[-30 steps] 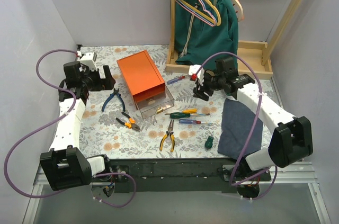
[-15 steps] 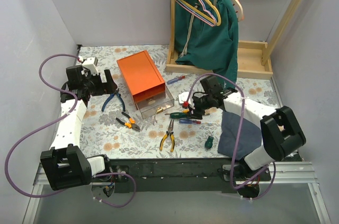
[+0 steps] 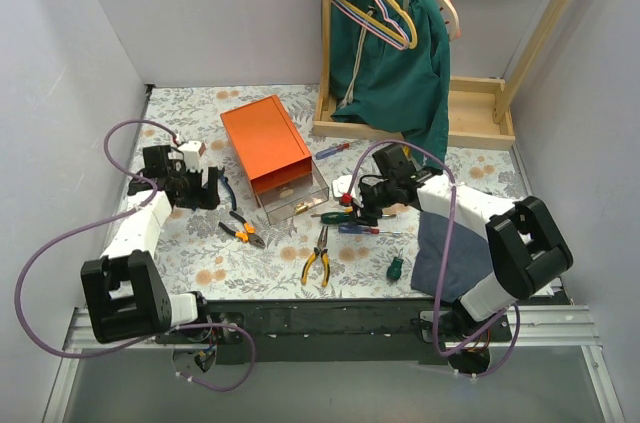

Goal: Sort the tools into containers

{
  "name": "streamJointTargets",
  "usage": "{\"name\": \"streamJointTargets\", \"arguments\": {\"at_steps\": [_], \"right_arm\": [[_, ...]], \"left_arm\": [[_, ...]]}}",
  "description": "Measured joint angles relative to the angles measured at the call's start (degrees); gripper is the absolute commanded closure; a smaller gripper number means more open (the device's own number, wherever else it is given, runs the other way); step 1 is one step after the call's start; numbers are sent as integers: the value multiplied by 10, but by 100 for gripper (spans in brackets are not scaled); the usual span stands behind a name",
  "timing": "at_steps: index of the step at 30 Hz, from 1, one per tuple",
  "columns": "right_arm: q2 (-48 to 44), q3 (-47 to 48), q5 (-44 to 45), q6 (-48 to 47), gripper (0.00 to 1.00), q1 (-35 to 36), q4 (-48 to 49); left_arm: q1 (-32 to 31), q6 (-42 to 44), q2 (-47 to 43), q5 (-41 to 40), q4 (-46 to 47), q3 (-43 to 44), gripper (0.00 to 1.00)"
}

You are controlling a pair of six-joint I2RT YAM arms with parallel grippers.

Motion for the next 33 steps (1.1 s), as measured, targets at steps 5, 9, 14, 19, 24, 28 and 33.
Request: {"name": "streamJointTargets", "arguments": {"at_steps": [5, 9, 14, 19, 24, 28, 33], "right_arm": [[-30, 2, 1, 26, 41, 0, -8], [-48, 4, 3, 44, 41, 0, -21], [-71, 4, 17, 48, 41, 0, -38], [-85, 4, 29, 55, 41, -1, -42], [-86, 4, 35, 61, 41, -6, -42], [-86, 4, 39, 68, 41, -14, -41], [-86, 4, 40, 95, 41, -21, -22]], "left_arm": [[0, 48, 81, -45, 21, -18, 27], [0, 69, 141, -72, 57, -7, 28], [0, 85, 220, -82, 92, 42, 42], [0, 94, 271, -64, 119, 87, 96], [0, 114, 282, -54, 98, 106, 100], [11, 118, 242, -48, 12, 105, 100], [31, 131, 114, -7, -152, 142, 100]]}}
